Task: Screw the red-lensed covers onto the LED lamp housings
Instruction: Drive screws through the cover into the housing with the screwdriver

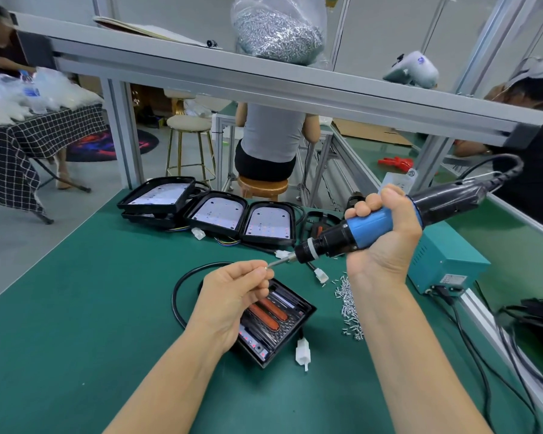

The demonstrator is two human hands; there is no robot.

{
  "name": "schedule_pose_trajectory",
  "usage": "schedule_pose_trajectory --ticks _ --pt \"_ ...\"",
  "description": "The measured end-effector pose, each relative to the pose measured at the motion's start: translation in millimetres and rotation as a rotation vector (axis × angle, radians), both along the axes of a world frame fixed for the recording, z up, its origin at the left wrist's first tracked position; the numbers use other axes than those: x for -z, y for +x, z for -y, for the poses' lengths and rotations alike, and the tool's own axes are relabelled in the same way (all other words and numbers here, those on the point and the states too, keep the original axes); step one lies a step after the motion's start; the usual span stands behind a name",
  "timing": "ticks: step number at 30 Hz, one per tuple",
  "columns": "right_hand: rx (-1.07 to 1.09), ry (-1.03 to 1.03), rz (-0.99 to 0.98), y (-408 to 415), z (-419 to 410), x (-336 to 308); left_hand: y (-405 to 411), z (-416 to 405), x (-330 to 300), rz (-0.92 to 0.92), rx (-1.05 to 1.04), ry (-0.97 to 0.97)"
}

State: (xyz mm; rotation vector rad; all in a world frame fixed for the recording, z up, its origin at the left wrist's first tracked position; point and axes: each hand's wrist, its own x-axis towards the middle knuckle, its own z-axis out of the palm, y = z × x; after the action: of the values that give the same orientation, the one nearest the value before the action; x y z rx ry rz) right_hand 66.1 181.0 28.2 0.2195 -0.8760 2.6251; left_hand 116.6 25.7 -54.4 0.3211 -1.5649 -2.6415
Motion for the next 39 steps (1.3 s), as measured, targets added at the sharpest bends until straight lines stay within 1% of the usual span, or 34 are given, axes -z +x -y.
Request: schedule_pose_trajectory --ticks 8,14,21,31,33,36,37,39 --pt "0.012 0.011 0.008 0.1 2.1 0.9 -0.2 -2.2 0.2 0.005 -0.017 0.043" --pt "0.024 -0.006 0.016 -0.5 3.6 4.3 -1.0 -4.0 0.8 -0.008 -0.093 -0.044" --pt "0.016 -0.016 0.023 -0.9 2.9 4.0 -1.3 -4.8 2.8 -0.011 -0.084 0.006" --pt "0.048 -0.046 0.038 -3.7 2.3 9.4 -3.2 -8.6 5.4 -0.055 -0.115 -0.055" --pt "0.044 -0.044 0.043 -5.3 1.9 9.9 -3.4 -6.9 5.8 -0.068 -0.098 -0.1" --pt "0.039 -0.039 0.044 -8.3 2.2 9.4 -2.9 4.1 6.0 -0.1 -0.057 -0.24" --pt "0.038 -0.034 0.043 -9.3 2.5 9.5 -2.6 11.0 5.9 -0.108 -0.063 -0.267" --pt "0.032 -0.01 0.036 -11.3 3.5 10.3 -2.8 30.5 9.2 -0.096 -0.16 -0.343"
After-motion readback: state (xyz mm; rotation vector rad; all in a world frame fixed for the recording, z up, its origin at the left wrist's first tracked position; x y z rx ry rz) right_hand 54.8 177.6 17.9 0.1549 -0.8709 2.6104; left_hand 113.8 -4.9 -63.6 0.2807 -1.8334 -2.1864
